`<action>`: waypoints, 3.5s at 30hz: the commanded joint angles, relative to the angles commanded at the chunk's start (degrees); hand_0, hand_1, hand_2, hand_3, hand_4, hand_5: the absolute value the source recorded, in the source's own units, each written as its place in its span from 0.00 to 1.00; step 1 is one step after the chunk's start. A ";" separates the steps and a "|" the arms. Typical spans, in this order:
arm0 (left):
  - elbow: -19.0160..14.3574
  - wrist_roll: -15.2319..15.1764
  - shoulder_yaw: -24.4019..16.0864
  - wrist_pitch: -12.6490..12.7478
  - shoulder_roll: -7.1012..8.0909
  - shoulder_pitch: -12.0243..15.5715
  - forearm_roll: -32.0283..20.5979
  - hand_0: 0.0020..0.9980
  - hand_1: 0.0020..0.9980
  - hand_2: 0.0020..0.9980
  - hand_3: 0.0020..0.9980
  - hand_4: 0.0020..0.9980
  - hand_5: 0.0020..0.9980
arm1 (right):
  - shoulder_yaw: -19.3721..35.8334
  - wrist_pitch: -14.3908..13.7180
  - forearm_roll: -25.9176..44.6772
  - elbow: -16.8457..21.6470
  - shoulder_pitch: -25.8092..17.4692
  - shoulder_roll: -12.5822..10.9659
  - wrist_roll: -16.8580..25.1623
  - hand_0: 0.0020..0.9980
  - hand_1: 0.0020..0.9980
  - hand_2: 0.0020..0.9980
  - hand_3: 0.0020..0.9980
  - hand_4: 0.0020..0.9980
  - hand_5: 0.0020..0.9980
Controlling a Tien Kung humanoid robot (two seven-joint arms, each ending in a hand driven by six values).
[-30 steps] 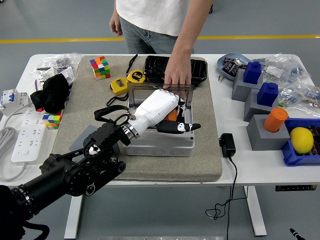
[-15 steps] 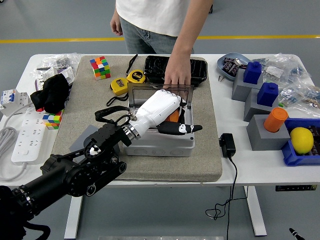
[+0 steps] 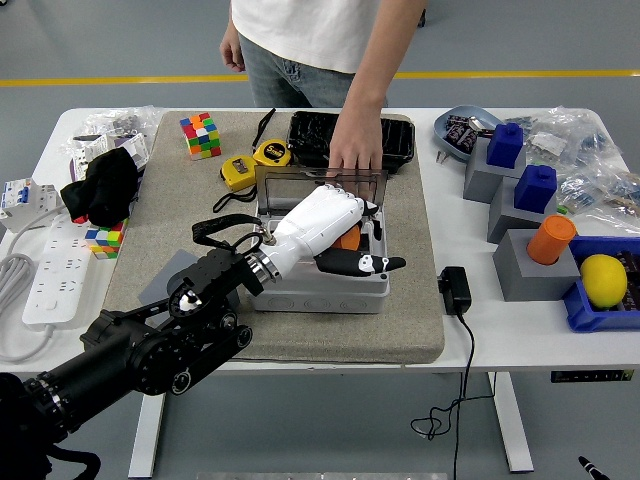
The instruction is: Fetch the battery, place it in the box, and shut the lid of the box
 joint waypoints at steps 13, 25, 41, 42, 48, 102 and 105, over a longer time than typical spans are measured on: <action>-2.60 1.43 0.57 -2.26 0.87 0.48 1.11 0.82 0.78 0.72 0.70 0.97 1.00 | -0.19 0.05 0.09 0.00 -0.20 -0.02 0.05 0.77 0.72 0.73 0.77 1.00 1.00; -27.23 23.09 -4.62 -27.17 8.08 5.53 -4.36 0.35 0.41 0.47 0.49 1.00 0.92 | 0.78 -0.06 -0.22 -0.03 -0.59 0.03 -0.02 0.77 0.72 0.73 0.77 1.00 1.00; -31.71 25.38 -25.34 -46.26 3.03 5.77 -42.42 0.50 0.68 0.67 0.63 1.00 0.86 | 0.78 -0.09 -0.17 0.00 -0.51 0.20 -0.04 0.77 0.72 0.73 0.77 1.00 1.00; -31.42 22.77 -25.68 -43.65 2.80 5.72 -45.02 0.50 0.68 0.67 0.63 1.00 0.86 | 0.81 -0.09 -0.19 0.00 -0.49 0.20 -0.04 0.77 0.72 0.73 0.77 1.00 1.00; -30.94 10.75 -28.53 -29.13 1.91 5.09 -59.55 0.79 0.83 0.79 0.75 1.00 0.93 | 0.94 -0.07 -0.32 0.08 -0.24 0.21 -0.02 0.77 0.72 0.73 0.77 1.00 1.00; -26.79 32.27 -11.88 -23.27 8.15 3.33 16.32 1.00 0.69 0.57 0.66 1.00 1.00 | 1.52 -0.21 -0.84 0.22 -0.08 -0.07 -0.33 0.77 0.72 0.73 0.77 1.00 1.00; -27.62 32.38 -11.34 -23.29 8.23 3.47 16.32 1.00 0.69 0.57 0.66 1.00 1.00 | 1.62 -0.20 -0.89 0.22 -0.06 -0.09 -0.33 0.77 0.72 0.73 0.77 1.00 1.00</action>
